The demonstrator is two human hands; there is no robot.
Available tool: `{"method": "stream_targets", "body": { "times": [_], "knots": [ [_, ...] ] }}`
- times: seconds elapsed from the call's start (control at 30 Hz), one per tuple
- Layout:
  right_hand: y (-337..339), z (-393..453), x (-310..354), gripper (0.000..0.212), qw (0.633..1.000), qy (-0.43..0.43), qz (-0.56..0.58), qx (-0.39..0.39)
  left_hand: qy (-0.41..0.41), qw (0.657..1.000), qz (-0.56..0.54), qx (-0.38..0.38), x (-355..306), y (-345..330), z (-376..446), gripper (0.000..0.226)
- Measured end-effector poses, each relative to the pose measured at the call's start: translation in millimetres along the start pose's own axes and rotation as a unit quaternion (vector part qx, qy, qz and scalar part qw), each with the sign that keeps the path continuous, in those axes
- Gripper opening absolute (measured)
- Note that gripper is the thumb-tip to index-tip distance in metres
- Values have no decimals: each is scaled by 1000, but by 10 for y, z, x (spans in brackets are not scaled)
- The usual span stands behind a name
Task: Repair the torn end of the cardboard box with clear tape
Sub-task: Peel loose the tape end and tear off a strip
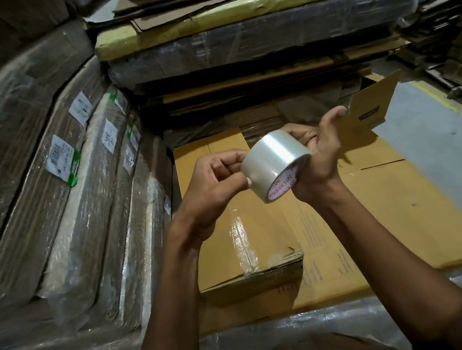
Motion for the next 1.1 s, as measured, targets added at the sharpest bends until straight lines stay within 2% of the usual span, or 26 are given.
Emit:
{"method": "stream_targets", "body": {
  "times": [0.17,0.3,0.47,0.7,0.83,0.93,1.0,1.1],
  "knots": [
    [-49,-29,-48,97,1000,-21,0,10,-3,999,-10,-31,42,53,5,23],
    [-85,-39,29,91,998,20,-67,4,2,998,7,-66,17,64,11,42],
    [-133,-47,90,93,989,65,-134,8,18,995,31,-93,-59,60,16,33],
    [-43,-20,-14,91,998,17,-50,20,8,999,28,-40,-58,-14,9,31],
    [-35,-24,-41,87,999,5,-31,27,8,999,27,-47,-48,-27,6,30],
    [-36,-34,-12,88,999,17,-39,22,10,998,27,-61,-23,-2,3,20],
    [-47,-44,4,88,998,27,-48,21,10,997,29,-72,4,19,1,30],
    [-67,-53,14,85,997,38,-62,25,13,995,24,-91,-1,27,-10,28]
  ]
}}
Point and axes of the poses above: each hand's wrist, its own z-axis towards the middle knuckle, its own y-axis out of the back of the hand, x = y × z, the point moved 9 cm from there along z, towards the middle knuckle, and after that the axes turned 9 degrees about -y, right-handed, at the moved point
